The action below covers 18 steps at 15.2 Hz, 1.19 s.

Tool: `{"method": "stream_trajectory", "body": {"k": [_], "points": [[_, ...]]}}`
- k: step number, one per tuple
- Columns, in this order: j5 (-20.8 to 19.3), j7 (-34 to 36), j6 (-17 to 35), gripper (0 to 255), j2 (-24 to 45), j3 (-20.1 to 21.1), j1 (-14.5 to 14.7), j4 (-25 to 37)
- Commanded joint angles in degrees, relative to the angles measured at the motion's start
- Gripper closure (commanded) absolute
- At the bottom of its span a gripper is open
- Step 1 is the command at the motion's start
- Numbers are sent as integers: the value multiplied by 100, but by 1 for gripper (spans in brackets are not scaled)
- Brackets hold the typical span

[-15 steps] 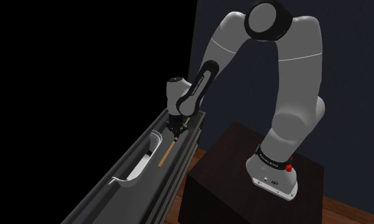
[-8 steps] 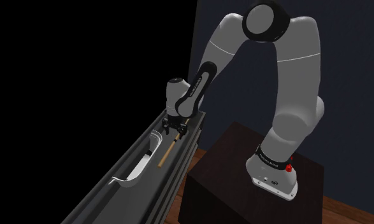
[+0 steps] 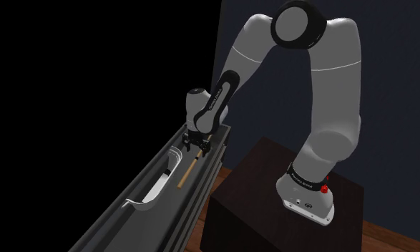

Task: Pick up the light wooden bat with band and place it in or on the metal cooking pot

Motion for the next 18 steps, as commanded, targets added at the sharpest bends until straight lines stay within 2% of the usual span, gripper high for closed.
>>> {"method": "stream_trajectory", "body": {"k": [1,7,8,9,13,14,16,17,18], "points": [[-281,-78,-690,0,598,-95,287,610],[47,-308,-663,0,574,-354,591,600],[43,-286,-587,255,515,-353,603,465],[50,-271,-685,255,546,-344,625,592],[66,-203,-651,255,336,-313,672,346],[57,-345,-607,255,388,-338,546,352],[87,-371,-705,255,210,-305,512,274],[158,-363,130,255,8,-419,442,10],[158,-363,130,0,8,-419,442,10]]}}
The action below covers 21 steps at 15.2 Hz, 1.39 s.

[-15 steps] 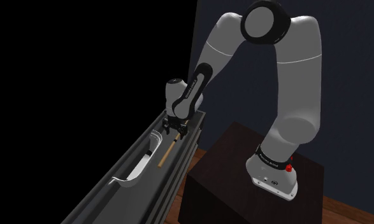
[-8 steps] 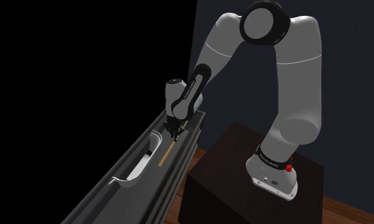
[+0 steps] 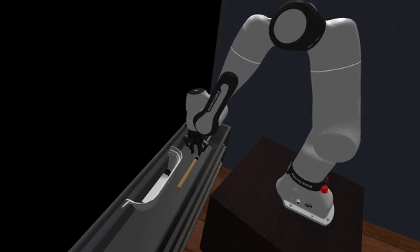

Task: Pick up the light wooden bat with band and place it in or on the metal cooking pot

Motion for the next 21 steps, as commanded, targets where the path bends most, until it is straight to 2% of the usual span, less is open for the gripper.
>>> {"method": "stream_trajectory", "body": {"k": [1,2,10,18,19,21], "points": [[-15,-311,1014,0,-216,76,-279,-632],[-44,-637,1953,0,-310,235,-660,-1144],[-134,-540,2385,0,469,-51,-367,-783],[-134,-541,2384,0,468,-51,-367,-783],[-134,-541,2384,255,468,-51,-367,-783],[-133,-541,2382,255,465,-50,-368,-784]]}}
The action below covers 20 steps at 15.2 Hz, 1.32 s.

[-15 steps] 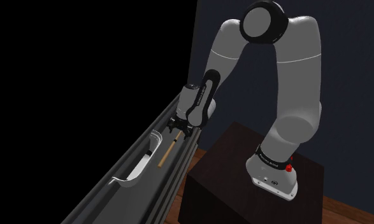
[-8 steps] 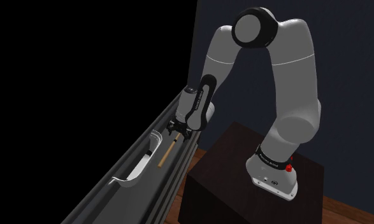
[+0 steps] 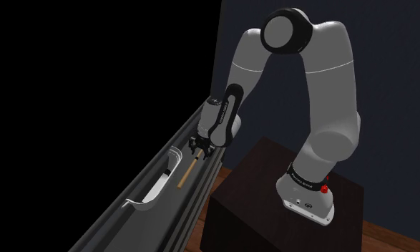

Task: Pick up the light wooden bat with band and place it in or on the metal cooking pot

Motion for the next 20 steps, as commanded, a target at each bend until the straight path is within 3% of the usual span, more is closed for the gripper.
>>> {"method": "stream_trajectory", "body": {"k": [1,8,20], "points": [[0,-2,14,255,25,1,1,21],[0,-2,-46,255,-73,30,-27,-18],[149,-112,-864,255,-1251,609,-566,-404]]}}
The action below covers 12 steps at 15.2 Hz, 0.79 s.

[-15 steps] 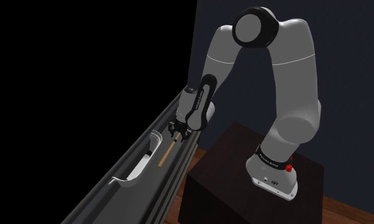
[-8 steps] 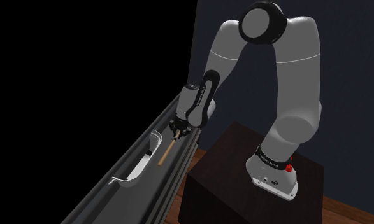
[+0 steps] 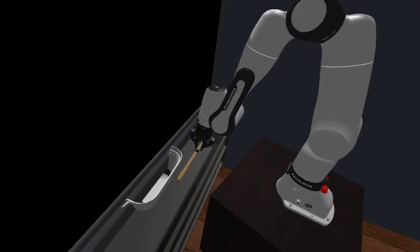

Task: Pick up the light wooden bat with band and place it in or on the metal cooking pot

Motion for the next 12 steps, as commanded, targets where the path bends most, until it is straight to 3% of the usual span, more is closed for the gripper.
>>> {"method": "stream_trajectory", "body": {"k": [1,12], "points": [[64,-49,-154,255,-212,138,-126,-65],[768,-540,-1038,255,-1268,834,-670,-229]]}}
